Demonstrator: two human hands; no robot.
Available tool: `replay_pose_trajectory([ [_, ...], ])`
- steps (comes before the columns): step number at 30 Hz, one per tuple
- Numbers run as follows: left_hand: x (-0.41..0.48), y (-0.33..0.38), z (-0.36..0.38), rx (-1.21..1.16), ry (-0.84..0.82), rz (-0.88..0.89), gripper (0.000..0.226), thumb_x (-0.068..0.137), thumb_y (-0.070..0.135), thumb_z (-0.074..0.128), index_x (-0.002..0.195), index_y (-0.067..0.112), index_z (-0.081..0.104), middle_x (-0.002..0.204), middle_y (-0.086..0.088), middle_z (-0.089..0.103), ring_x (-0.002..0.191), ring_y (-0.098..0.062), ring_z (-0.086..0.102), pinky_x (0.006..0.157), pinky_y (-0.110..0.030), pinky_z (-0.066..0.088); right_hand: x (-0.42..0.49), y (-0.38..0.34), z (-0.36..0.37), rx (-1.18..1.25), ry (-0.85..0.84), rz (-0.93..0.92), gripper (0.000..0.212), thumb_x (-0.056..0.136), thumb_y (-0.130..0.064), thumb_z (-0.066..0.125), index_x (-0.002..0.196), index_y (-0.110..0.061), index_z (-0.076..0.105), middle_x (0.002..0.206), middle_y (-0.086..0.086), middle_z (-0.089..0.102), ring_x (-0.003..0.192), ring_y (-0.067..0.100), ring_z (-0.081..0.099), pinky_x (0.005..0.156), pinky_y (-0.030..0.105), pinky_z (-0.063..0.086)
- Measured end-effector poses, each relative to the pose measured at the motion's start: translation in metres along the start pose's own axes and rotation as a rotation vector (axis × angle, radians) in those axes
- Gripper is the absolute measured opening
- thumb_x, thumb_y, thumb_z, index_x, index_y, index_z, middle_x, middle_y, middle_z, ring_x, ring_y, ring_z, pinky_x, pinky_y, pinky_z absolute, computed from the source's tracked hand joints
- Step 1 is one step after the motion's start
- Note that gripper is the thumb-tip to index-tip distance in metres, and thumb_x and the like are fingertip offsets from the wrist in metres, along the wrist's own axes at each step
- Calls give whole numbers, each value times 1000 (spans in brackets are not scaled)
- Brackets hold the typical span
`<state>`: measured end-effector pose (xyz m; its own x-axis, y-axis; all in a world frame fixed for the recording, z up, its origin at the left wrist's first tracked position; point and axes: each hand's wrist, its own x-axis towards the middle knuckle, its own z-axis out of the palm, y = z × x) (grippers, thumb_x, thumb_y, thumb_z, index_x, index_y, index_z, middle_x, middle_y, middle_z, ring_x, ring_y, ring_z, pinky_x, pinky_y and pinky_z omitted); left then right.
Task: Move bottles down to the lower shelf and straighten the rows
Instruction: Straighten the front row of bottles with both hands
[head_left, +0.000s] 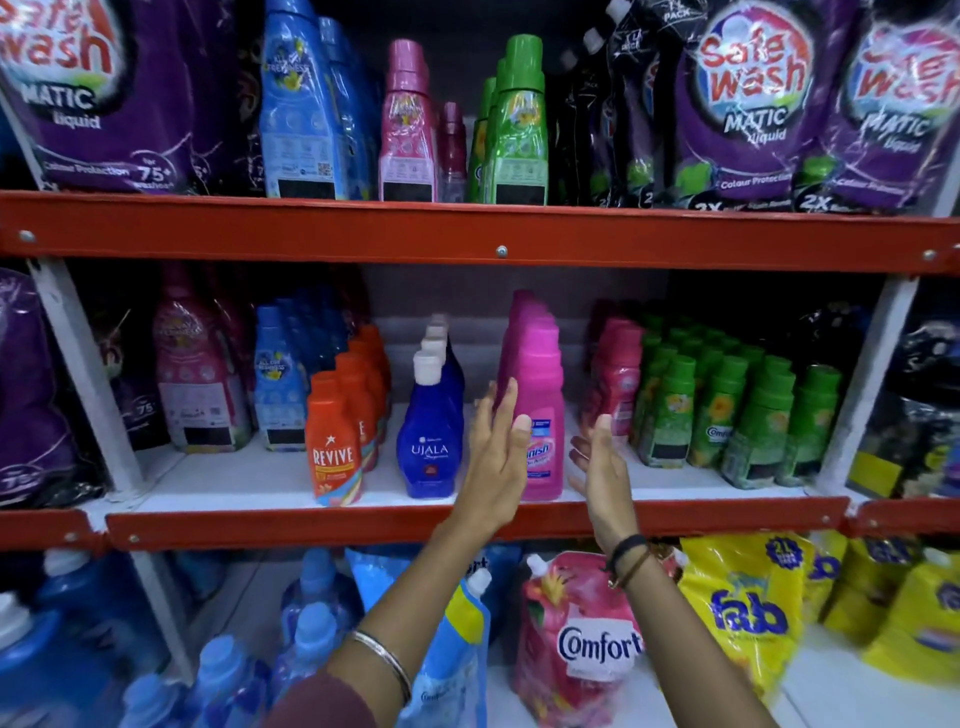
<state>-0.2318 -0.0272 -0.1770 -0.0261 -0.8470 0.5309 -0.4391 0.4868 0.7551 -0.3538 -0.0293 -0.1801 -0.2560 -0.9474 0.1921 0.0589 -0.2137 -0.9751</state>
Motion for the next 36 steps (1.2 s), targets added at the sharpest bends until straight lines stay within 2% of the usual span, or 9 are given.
replay_pose_trajectory([
  [2,-7,-1,10,-38,12,-119,81,78,81,7,149,42,10,161,6,0,141,0,-5,111,-28,0,1,10,-3,-58,-2,-15,116,54,-97,26,133,-16,48,140,10,51,128,23,48,109,50,37],
  [5,-9,1,19,-93,45,-265,58,97,54,12,152,33,11,161,0,8,146,-14,8,106,-19,6,3,14,-7,-57,-33,-29,115,55,-96,26,133,-15,49,139,11,52,127,23,49,109,49,38],
  [8,-7,-4,21,-110,28,-242,52,102,42,14,152,28,13,159,4,15,146,-10,9,106,-14,2,5,12,-8,2,-87,-13,107,62,-89,28,128,-9,54,133,15,57,116,21,56,106,45,42],
  [12,-4,-8,19,-132,-3,-219,64,94,55,10,152,29,13,155,8,20,132,5,15,107,-15,9,5,10,-10,48,-121,4,93,71,-74,27,129,-5,51,133,16,55,110,17,56,101,36,45],
  [20,-1,-15,17,-175,-42,-212,82,79,80,3,150,40,15,157,9,21,138,-1,22,111,-26,21,10,15,-13,87,-119,15,88,75,-68,27,129,-3,51,134,17,55,109,18,56,104,41,44],
  [23,-1,-16,16,-191,-69,-225,79,79,77,7,149,41,16,157,9,23,141,-6,24,111,-28,24,13,17,-13,100,-102,19,88,75,-68,28,130,-3,49,137,17,53,110,17,55,104,39,43],
  [27,-2,-16,16,-211,-69,-206,95,65,94,8,147,47,16,157,11,21,141,-6,24,116,-34,24,15,21,-14,75,-118,1,86,76,-67,28,132,-4,48,138,16,52,110,16,54,104,38,44],
  [31,-4,-17,15,-237,-83,-206,91,64,95,7,144,53,16,158,9,21,143,-10,24,117,-45,26,17,23,-14,59,-122,-25,86,76,-68,29,132,-5,48,137,15,53,110,16,55,103,38,44],
  [36,-6,-15,13,-227,-75,-226,101,58,98,6,146,49,16,157,7,24,141,-12,28,111,-32,28,17,25,-13,15,-122,-42,86,75,-71,32,128,-7,54,131,13,58,104,16,59,100,39,47],
])
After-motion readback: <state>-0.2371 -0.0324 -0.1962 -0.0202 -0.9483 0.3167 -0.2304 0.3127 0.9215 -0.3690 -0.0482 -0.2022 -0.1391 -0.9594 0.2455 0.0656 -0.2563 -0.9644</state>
